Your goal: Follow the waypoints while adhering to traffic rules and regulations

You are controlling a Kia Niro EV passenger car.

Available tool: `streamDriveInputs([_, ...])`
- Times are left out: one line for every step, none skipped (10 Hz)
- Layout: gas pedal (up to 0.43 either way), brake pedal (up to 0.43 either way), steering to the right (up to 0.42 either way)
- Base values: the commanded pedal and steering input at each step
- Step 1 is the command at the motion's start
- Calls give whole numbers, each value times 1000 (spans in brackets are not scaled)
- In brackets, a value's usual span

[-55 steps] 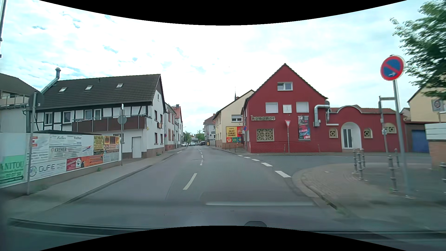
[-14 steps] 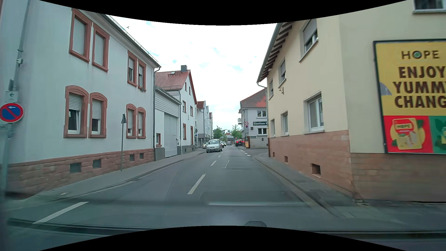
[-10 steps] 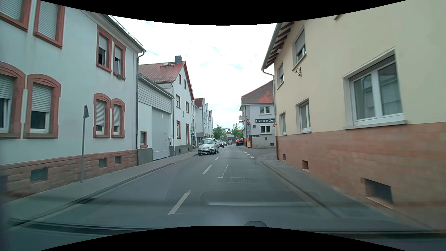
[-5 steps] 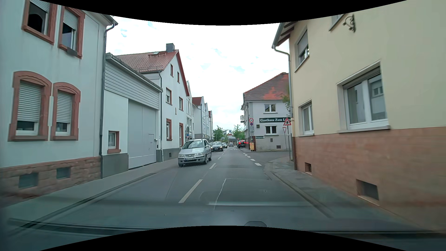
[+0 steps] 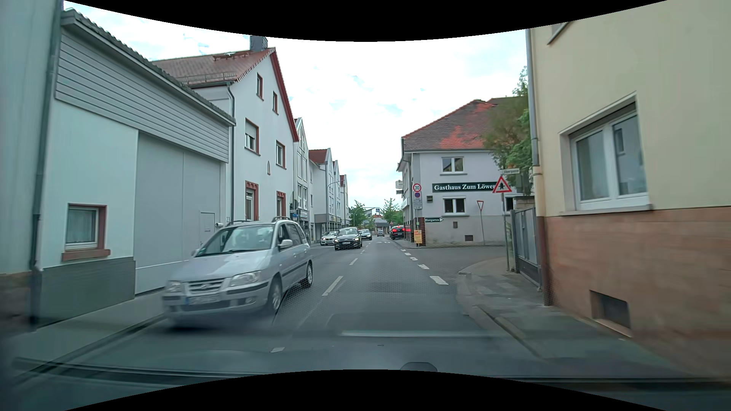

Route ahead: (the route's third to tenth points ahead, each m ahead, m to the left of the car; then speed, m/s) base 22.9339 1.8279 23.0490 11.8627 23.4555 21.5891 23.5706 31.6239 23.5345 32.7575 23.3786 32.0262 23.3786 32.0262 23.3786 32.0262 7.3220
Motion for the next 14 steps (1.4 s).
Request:
streamDriveInputs([0, 152, -8])
streamDriveInputs([0, 165, -8])
streamDriveInputs([0, 183, -10])
streamDriveInputs([0, 177, -11])
streamDriveInputs([0, 183, -11])
streamDriveInputs([0, 189, -10])
streamDriveInputs([0, 189, -9])
streamDriveInputs([0, 195, -8])
streamDriveInputs([0, 201, -8])
streamDriveInputs([0, 195, -8])
streamDriveInputs([0, 207, -7])
streamDriveInputs([0, 213, -6])
streamDriveInputs([0, 220, -6])
streamDriveInputs([0, 226, -6])
